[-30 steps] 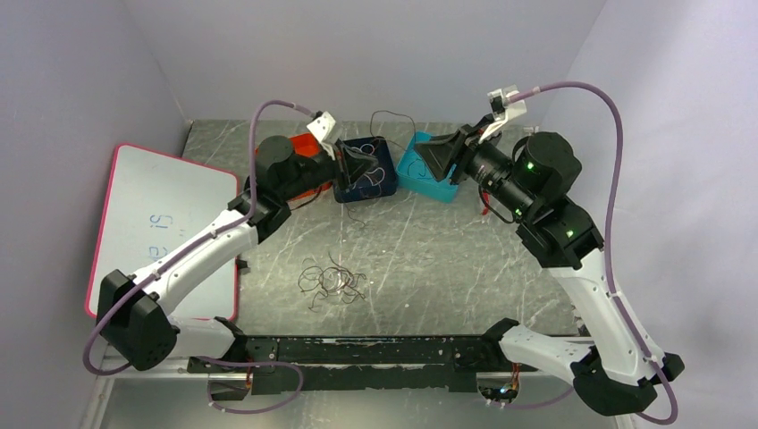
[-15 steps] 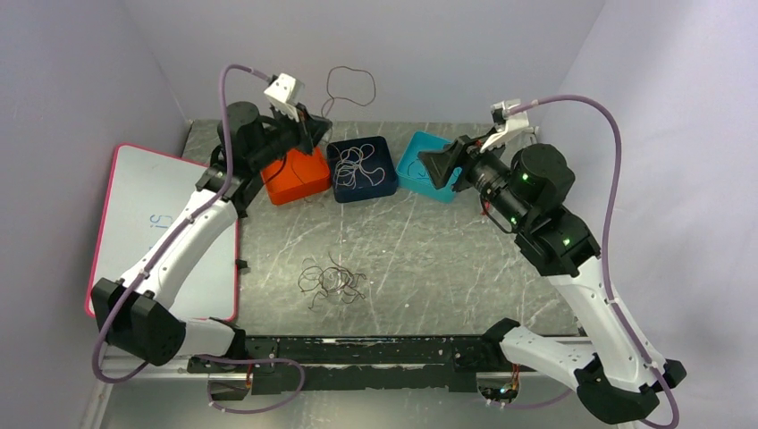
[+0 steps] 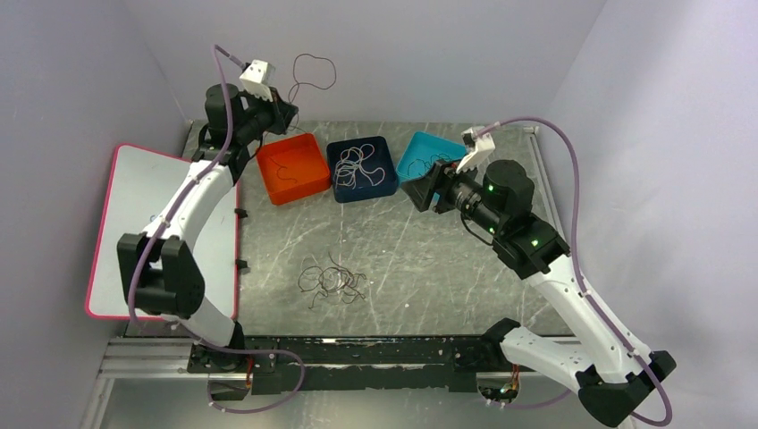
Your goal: Untangle the cables
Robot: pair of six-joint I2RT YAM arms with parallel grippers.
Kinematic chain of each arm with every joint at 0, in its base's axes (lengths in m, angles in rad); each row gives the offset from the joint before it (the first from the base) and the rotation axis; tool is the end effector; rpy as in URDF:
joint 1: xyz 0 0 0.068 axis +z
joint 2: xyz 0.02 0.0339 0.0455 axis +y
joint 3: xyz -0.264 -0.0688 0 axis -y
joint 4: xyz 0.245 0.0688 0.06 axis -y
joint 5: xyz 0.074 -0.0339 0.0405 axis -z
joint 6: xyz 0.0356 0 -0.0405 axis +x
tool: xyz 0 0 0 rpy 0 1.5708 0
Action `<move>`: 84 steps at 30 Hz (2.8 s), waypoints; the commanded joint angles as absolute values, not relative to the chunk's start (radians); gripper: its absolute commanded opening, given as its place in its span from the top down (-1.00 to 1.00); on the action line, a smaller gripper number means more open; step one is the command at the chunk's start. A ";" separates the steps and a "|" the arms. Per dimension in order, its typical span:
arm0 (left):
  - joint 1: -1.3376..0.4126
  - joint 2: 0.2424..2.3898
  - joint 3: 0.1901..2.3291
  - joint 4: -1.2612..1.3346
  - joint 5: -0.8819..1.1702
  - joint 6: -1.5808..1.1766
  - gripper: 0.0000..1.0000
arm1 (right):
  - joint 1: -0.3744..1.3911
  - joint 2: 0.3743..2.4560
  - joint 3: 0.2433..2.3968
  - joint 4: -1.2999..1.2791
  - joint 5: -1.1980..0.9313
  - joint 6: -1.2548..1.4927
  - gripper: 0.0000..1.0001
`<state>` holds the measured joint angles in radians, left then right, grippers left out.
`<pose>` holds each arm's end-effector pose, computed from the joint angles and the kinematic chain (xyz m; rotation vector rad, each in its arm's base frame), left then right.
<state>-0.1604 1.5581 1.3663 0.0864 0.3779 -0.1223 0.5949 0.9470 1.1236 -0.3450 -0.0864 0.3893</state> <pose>0.3682 -0.0729 0.3784 0.3194 1.6658 -0.5284 0.1675 0.1171 0.4115 -0.2508 1.7887 0.7888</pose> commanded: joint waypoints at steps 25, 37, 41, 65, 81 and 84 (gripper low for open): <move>-0.100 1.871 1.399 0.095 0.295 -0.069 0.86 | 0.600 0.945 1.087 -0.305 -0.112 0.385 -0.27; -0.091 1.909 1.372 -0.056 0.185 -0.101 0.86 | 0.599 0.948 1.072 -0.296 -0.122 0.393 -0.27; -0.090 1.961 1.418 -0.149 0.161 -0.093 0.86 | 0.599 0.948 1.067 -0.295 -0.128 0.400 -0.27; -0.091 2.090 1.539 -0.337 0.053 -0.103 0.85 | 0.599 0.976 1.073 -0.295 -0.144 0.406 -0.27; -0.100 2.109 1.619 -0.333 0.164 -0.051 0.35 | 0.599 0.972 1.072 -0.301 -0.139 0.412 -0.27; -0.100 2.091 1.617 -0.329 0.165 -0.057 0.12 | 0.599 0.974 1.071 -0.298 -0.139 0.413 -0.27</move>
